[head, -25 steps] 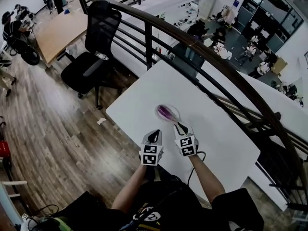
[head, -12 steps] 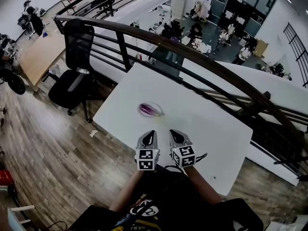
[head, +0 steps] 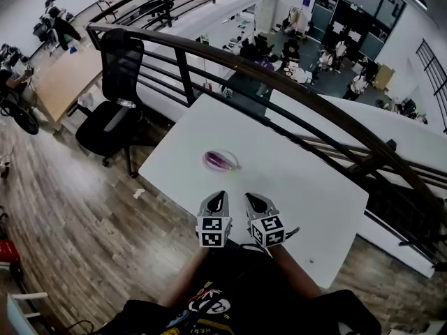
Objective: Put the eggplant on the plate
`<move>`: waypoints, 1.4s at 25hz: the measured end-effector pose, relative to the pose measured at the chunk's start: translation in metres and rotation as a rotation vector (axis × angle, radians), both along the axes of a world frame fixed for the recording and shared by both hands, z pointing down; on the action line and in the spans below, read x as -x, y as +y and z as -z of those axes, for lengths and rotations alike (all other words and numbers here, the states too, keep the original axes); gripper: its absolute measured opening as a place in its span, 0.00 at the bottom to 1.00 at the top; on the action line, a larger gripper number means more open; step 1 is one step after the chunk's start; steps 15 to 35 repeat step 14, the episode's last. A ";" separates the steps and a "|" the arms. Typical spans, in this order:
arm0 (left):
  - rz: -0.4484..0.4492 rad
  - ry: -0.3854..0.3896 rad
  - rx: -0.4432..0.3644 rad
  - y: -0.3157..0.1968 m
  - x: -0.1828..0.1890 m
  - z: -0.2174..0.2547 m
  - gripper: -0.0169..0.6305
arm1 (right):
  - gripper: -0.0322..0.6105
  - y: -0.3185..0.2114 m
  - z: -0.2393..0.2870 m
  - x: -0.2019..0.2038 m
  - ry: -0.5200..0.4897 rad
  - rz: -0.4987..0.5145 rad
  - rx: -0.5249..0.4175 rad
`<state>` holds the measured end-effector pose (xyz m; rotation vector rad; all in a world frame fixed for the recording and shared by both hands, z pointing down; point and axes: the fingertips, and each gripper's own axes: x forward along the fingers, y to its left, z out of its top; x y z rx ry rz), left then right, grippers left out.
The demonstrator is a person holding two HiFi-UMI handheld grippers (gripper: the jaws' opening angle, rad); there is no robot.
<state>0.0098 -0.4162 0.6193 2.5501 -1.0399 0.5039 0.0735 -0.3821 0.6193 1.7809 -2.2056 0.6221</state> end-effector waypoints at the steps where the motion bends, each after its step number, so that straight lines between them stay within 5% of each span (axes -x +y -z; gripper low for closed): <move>1: 0.000 -0.003 0.002 0.000 0.001 -0.001 0.03 | 0.05 0.000 0.000 0.002 -0.005 0.009 -0.004; 35: 0.000 -0.011 0.003 0.000 0.004 -0.003 0.03 | 0.05 -0.002 -0.001 0.008 -0.014 0.037 -0.008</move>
